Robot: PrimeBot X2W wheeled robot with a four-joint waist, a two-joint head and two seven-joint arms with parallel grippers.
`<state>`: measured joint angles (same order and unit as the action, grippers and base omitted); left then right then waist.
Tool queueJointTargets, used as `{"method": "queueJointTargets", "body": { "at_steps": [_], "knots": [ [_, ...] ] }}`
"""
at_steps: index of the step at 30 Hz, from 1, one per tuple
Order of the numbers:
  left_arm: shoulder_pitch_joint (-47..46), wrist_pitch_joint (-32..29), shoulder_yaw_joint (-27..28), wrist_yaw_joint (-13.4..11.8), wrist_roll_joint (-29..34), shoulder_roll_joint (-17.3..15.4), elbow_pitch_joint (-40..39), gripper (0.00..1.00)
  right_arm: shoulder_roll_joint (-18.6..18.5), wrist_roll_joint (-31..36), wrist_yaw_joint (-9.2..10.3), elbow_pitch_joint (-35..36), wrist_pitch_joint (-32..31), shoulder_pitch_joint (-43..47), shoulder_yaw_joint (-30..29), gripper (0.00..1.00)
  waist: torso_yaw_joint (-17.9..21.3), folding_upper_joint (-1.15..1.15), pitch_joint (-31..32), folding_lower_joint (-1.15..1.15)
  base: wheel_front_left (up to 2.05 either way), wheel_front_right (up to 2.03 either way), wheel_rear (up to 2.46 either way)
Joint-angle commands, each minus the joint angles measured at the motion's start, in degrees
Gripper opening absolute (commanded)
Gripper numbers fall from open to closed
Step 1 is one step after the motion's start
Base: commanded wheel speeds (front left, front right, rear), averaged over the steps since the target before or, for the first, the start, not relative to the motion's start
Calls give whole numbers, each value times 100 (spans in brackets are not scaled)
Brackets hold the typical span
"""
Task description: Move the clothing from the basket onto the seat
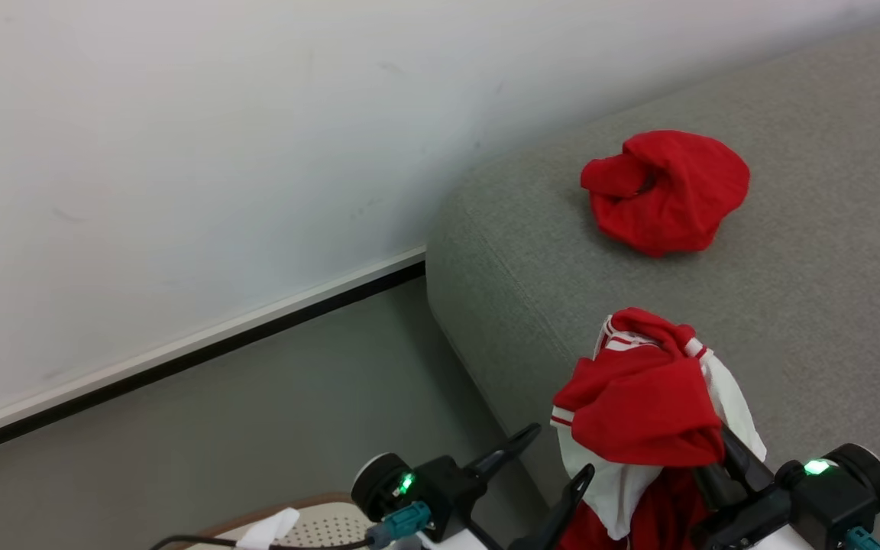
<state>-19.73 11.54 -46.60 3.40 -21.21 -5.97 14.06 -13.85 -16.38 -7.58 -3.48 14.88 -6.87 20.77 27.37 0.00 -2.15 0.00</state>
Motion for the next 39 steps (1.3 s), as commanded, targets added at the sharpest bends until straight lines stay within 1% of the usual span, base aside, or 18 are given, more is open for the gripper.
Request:
{"method": "queueJointTargets", "body": {
  "at_steps": [1,8,13,16,20,26,33,35,37,39],
  "knots": [
    [-74,10,0,-11,78,-1,16,100,-4,50,16,53,31,15,-59,0,251,0,-153,0,0,0,0],
    [-360,17,-113,93,111,45,159,100,38,18,16,275,32,58,-412,0,326,0,-466,0,0,0,0],
    [-580,-40,-114,76,170,43,182,100,29,0,16,400,34,-169,-508,0,339,0,-788,0,0,0,0],
    [-829,-128,-108,92,202,31,161,100,37,-27,16,483,35,-346,-600,0,267,0,-1121,0,0,0,0],
    [-1326,-314,-89,123,336,-18,125,100,37,-72,16,609,34,-706,-811,0,126,0,-1712,0,0,0,0],
    [-2238,-591,-52,203,537,-27,105,100,-25,-112,16,659,31,-1507,-1193,0,-106,0,-2613,0,0,0,0],
    [-3398,-792,51,231,769,44,366,100,-449,-200,16,270,31,-2811,-1563,0,-358,0,-3436,0,0,0,0],
    [-3708,-837,104,232,815,55,458,100,-671,-118,16,98,32,-3185,-1637,0,-423,0,-3619,0,0,0,0],
    [-3956,-866,139,230,859,41,565,100,-857,-229,16,-141,31,-3632,-1678,0,-471,0,-3760,0,0,0,0],
    [-4181,-887,167,251,893,24,651,100,-1164,-176,16,-476,32,-4072,-1713,0,-511,0,-3892,0,0,0,0]
  ]
}}
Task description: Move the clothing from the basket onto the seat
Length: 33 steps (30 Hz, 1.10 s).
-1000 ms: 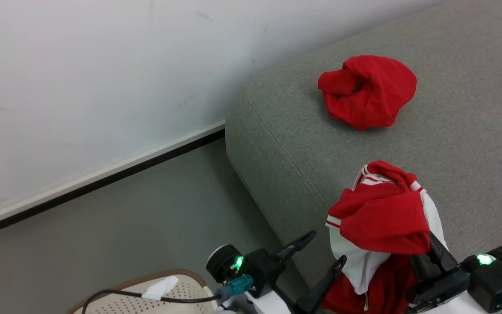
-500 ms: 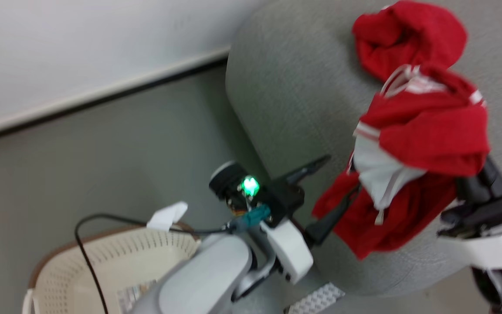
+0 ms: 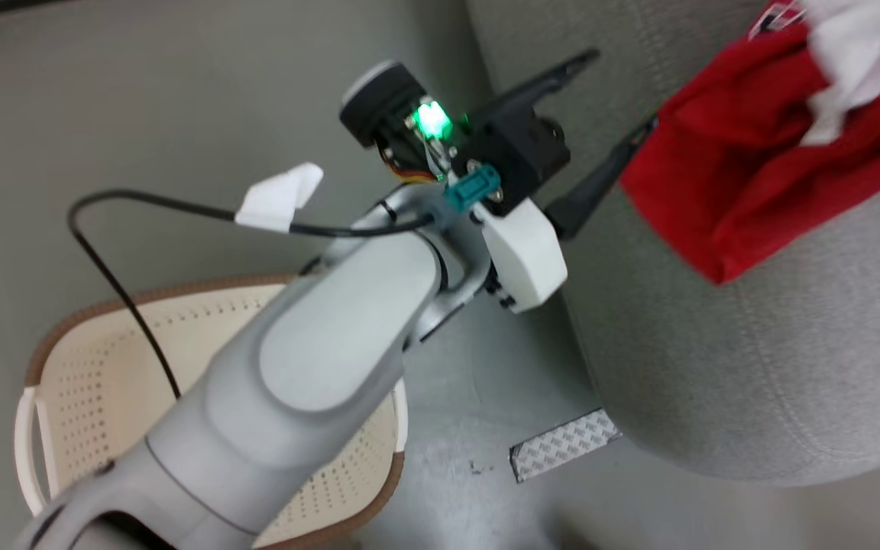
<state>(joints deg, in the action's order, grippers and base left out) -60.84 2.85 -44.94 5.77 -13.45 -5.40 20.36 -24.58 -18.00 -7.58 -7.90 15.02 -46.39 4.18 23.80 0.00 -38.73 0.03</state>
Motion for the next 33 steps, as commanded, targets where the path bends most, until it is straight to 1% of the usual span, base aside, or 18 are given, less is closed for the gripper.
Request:
{"method": "queueJointTargets", "body": {
  "at_steps": [1,6,8,11,14,19,21,22,23,25,26,27,29,30,31,33],
  "knots": [
    [-165,-14,2,22,119,-46,55,100,-244,38,16,-234,16,-331,-44,0,-171,0,-289,-3,0,0,0],
    [-456,1,-29,64,88,-62,192,100,-890,-32,16,-1123,17,-1296,-205,0,-279,0,-465,-3,0,0,0],
    [-516,29,-56,64,70,-62,238,100,-1157,-78,16,-1524,17,-1566,-226,0,-320,0,-499,-3,0,0,0],
    [-598,65,-71,67,33,-40,277,100,-1453,-115,16,-2242,17,-1920,-314,0,-387,0,-542,-3,0,0,0],
    [-586,105,-99,54,-19,4,299,100,-1469,-121,16,-2868,17,-2072,-381,0,-458,0,-580,-3,0,0,0],
    [-525,140,-180,15,-43,53,268,100,-1287,9,16,-3752,16,-1844,-475,0,-579,0,-620,-3,0,0,0],
    [-446,101,-206,5,-91,66,251,100,-1213,114,16,-3977,18,-1825,-612,1,-612,0,-634,-3,0,0,0],
    [-446,101,-206,5,-91,66,251,100,-1213,114,16,-3977,18,-1825,-612,1,-612,0,-634,-3,0,0,0],
    [-421,81,-219,-7,-83,52,235,100,-1158,153,16,-4064,17,-1813,-685,0,-620,0,-640,-3,0,0,0],
    [-392,21,-240,-35,-80,-7,184,100,-1028,268,16,-4196,16,-1790,-815,1,-639,0,-669,-3,0,0,0],
    [-359,-4,-241,-38,-92,-41,154,100,-965,337,16,-4278,16,-1768,-857,6,-645,0,-673,-3,0,0,0],
    [-321,-27,-248,-54,-91,-82,123,100,-906,389,16,-4398,14,-1753,-904,14,-649,0,-666,-3,0,0,0],
    [-245,-70,-250,-77,-136,-119,45,100,-800,499,16,-4564,9,-1771,-946,45,-644,0,-637,-3,0,0,0],
    [-215,-88,-242,-88,-153,-151,12,100,-773,556,16,-4626,9,-1799,-993,89,-638,0,-624,-3,0,0,0],
    [-189,-109,-241,-110,-156,-199,-10,100,-728,607,16,-4684,9,-1826,-1028,100,-627,0,-605,-3,0,0,0],
    [-110,-131,-226,-131,-187,-270,-70,100,-619,689,16,-4730,9,-1854,-1071,100,-593,0,-549,-3,0,0,0]
  ]
}}
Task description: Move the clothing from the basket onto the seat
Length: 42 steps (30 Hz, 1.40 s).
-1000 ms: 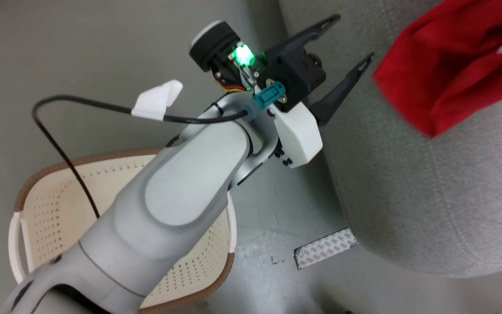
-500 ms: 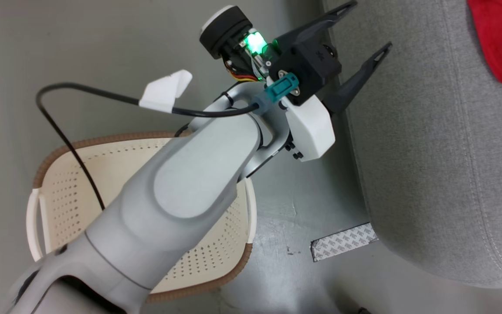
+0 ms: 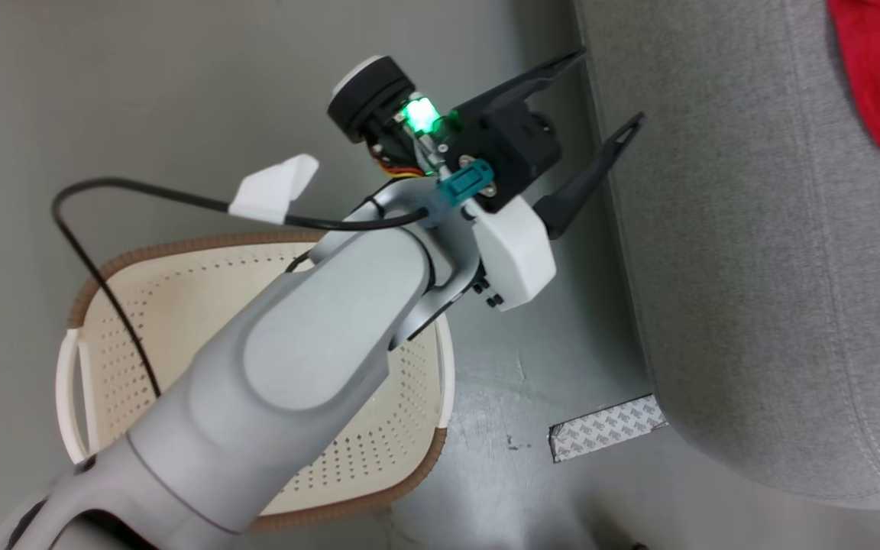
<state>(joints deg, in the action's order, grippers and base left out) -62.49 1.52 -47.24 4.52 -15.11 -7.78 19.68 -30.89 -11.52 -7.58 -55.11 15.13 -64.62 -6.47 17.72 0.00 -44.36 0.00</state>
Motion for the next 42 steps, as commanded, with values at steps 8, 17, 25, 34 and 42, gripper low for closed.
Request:
{"method": "queueJointTargets", "body": {
  "at_steps": [8,17,25,34,42],
  "knots": [
    [409,63,104,-136,-221,-257,-170,100,45,253,16,221,-2,288,64,100,211,0,489,0,0,0,0],
    [1053,308,239,-310,-502,-475,-314,100,-60,201,16,1095,-2,1223,353,100,321,0,1352,0,0,0,0],
    [1902,745,622,-696,-891,-756,-348,100,67,179,16,2726,-4,2532,562,100,32,0,2112,0,0,0,0],
    [3270,1177,1166,-1232,-1342,-1186,-361,100,700,258,16,4076,-5,4005,892,100,-539,0,3025,0,0,0,0],
    [4628,1360,1640,-1568,-1604,-1358,-357,100,1475,265,16,4488,-4,5034,987,100,-1007,0,3657,0,0,0,0]
  ]
}}
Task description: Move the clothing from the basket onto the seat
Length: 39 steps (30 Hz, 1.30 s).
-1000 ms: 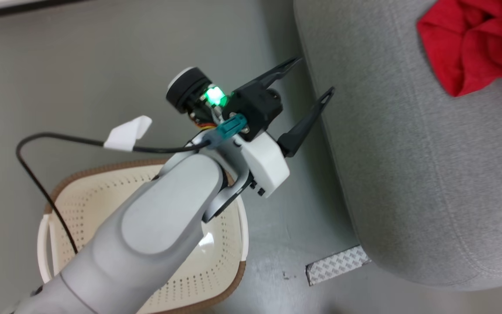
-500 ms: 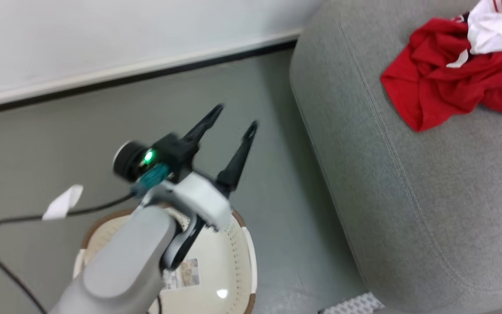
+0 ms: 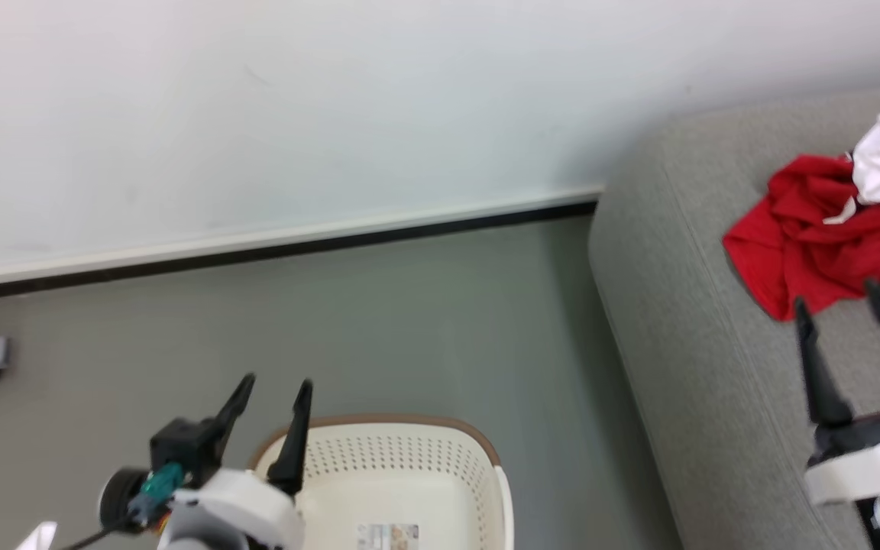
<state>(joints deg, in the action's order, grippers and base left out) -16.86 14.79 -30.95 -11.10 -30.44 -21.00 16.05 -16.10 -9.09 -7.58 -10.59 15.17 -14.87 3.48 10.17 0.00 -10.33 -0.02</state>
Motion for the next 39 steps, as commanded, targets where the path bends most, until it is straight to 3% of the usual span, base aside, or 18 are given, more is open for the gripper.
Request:
{"method": "queueJointTargets", "body": {
  "at_steps": [1,9,17,39],
  "knots": [
    [191,42,88,-45,-83,-27,22,100,93,46,16,40,-7,190,29,100,-298,0,314,2,0,0,0],
    [1123,35,1007,-215,323,189,-196,100,784,350,16,104,-7,1129,16,100,-576,0,797,2,0,0,0],
    [1687,34,1606,87,773,486,-255,100,1147,496,16,198,-7,1715,-128,100,-623,0,1056,2,0,0,0],
    [1984,35,2527,736,1459,1068,-176,100,1299,432,16,40,-7,1860,-71,100,-579,0,1164,2,0,0,0]
  ]
}}
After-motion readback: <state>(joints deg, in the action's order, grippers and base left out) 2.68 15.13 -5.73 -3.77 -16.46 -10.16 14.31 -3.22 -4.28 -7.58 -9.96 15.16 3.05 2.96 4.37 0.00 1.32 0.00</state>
